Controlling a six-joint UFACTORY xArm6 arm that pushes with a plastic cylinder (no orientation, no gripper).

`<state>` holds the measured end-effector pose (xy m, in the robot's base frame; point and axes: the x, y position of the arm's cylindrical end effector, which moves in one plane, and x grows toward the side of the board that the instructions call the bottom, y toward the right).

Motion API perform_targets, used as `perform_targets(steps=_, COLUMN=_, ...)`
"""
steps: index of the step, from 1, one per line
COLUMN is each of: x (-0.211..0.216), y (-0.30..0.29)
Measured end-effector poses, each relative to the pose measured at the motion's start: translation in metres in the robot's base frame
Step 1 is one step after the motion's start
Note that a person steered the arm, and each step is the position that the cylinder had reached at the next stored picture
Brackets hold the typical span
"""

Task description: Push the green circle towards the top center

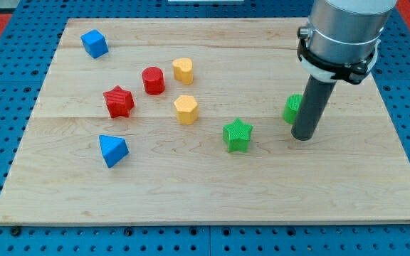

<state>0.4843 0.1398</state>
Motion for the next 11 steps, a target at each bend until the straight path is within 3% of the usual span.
perform_targets(steps=1, x=-0.012, y=0.029)
perform_targets(steps=3, x=-0.122, y=-0.113)
perform_targets(steps=4, x=-0.124, y=-0.116)
perform_targets(steps=5, x=-0.073, y=-0.115)
perform_targets(steps=6, x=-0.075, y=-0.051)
perform_targets(steps=8, x=-0.163, y=-0.091)
perform_targets(steps=10, x=-0.164, y=-0.042)
perform_targets(steps=11, x=-0.191, y=-0.040)
